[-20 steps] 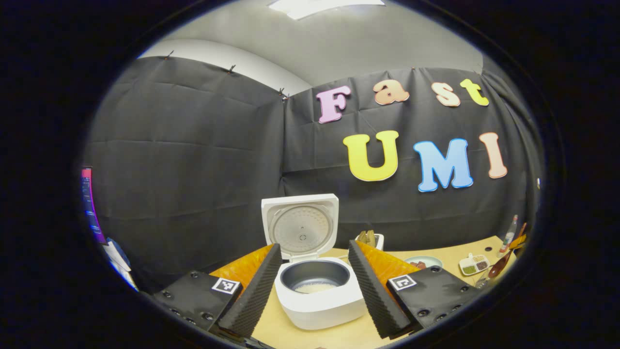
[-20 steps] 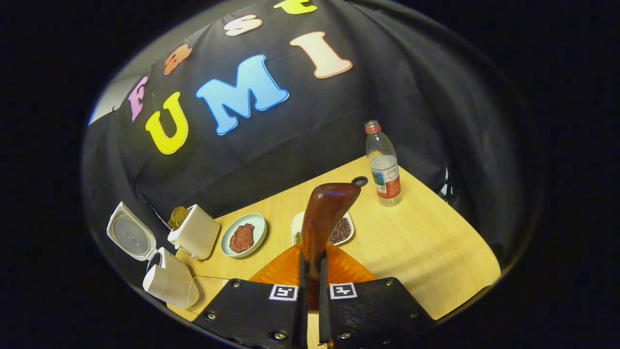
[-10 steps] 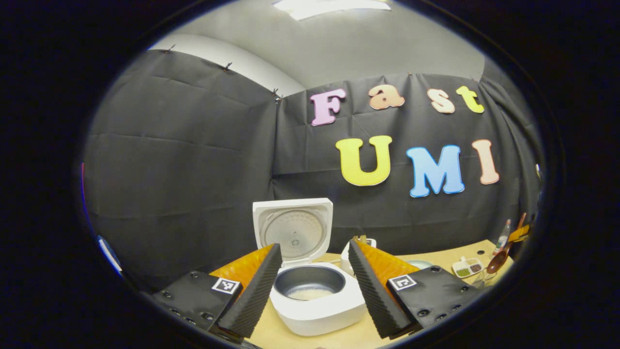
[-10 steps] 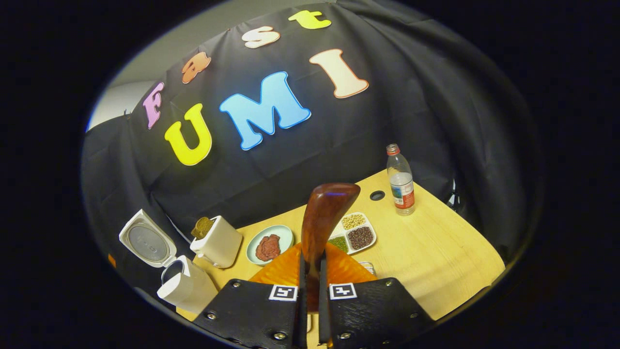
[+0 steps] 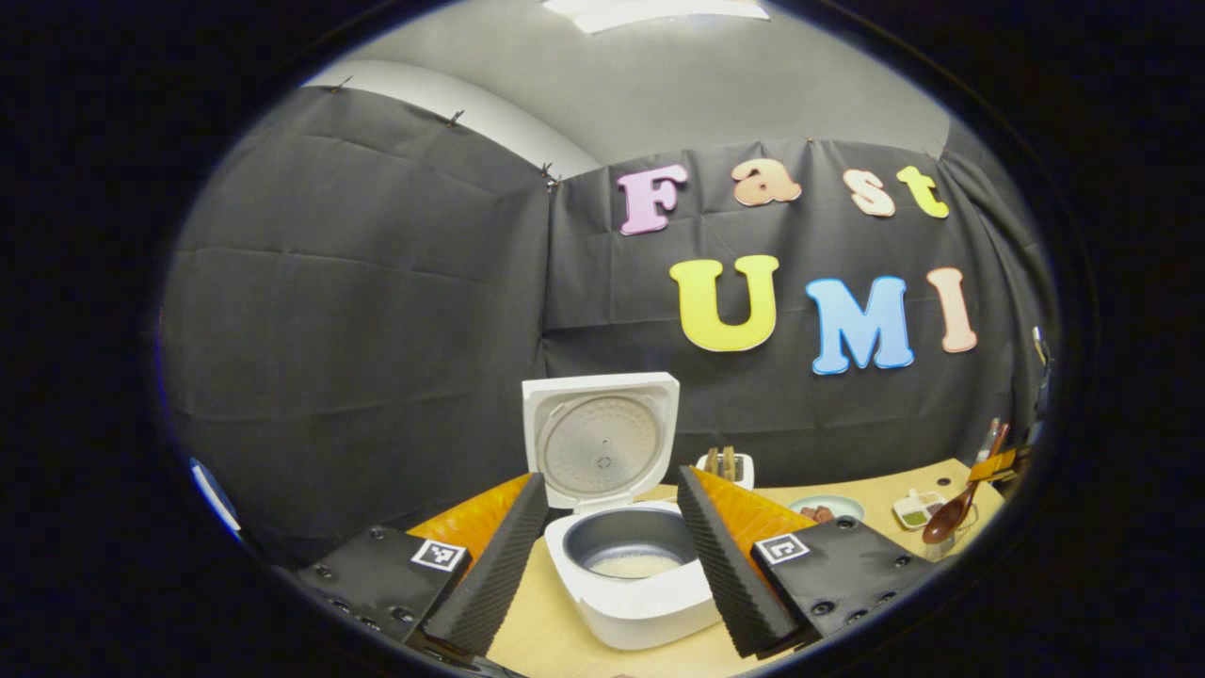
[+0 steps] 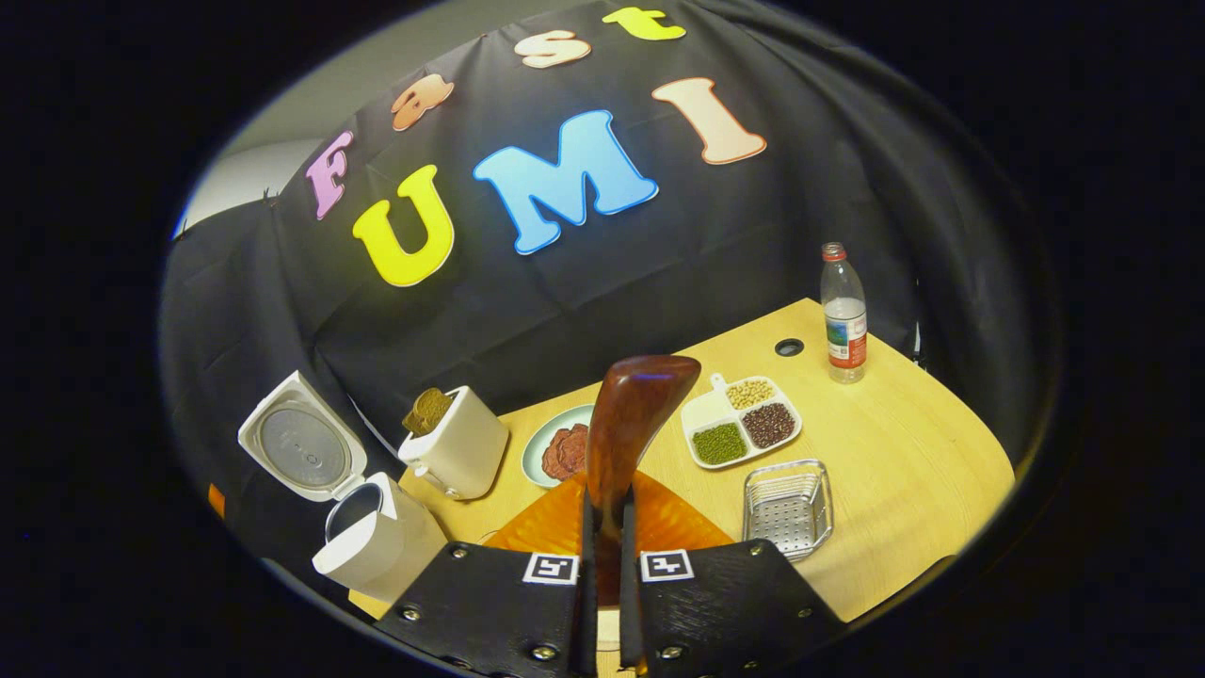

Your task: Close the left gripper, press the button to open the rice cooker; take a wooden spoon from the chopstick holder with the right hand, scoop a spoonful of rice and pour it into the rice cooker, then put the wooden spoon back into the chopstick holder.

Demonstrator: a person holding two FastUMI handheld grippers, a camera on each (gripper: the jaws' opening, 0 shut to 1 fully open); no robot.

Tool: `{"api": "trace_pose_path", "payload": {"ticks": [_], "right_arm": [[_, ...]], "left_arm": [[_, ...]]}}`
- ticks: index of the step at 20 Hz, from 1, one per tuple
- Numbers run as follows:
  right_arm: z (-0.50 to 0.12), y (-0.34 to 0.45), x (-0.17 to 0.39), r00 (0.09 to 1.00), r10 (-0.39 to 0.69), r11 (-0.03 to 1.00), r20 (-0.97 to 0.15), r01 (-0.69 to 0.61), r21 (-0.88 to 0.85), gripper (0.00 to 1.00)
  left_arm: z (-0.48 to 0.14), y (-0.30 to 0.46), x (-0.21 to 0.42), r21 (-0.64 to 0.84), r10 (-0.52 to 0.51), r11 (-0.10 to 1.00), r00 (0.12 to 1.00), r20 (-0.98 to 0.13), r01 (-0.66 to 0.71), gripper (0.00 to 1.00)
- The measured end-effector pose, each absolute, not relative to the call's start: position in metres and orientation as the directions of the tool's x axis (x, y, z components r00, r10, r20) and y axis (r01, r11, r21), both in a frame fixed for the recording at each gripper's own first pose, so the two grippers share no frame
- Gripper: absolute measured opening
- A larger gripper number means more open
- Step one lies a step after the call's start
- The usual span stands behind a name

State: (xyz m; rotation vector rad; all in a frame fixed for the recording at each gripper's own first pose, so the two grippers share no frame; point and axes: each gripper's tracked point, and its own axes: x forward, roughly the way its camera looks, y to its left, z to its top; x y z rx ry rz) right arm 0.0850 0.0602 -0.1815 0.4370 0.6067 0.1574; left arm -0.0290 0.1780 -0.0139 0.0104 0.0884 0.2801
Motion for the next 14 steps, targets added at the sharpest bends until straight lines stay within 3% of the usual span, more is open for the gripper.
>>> {"api": "trace_pose_path", "payload": {"ticks": [8,9,14], "right_arm": [[-0.232,0.083,0.077,0.800,0.177,0.964,-0.573,-0.022,0.267,0.10],[-0.237,0.085,0.076,0.800,0.164,0.970,-0.578,-0.023,0.243,0.10],[-0.263,0.100,0.066,0.794,0.101,0.994,-0.599,-0.058,0.092,0.10]], "left_arm": [[-0.020,0.215,-0.036,0.052,0.295,0.955,0.951,-0.096,-0.291,0.90],[-0.021,0.218,-0.037,0.054,0.294,0.955,0.951,-0.098,-0.290,1.00],[-0.024,0.229,-0.034,0.060,0.287,0.958,0.953,-0.098,-0.282,0.96]]}}
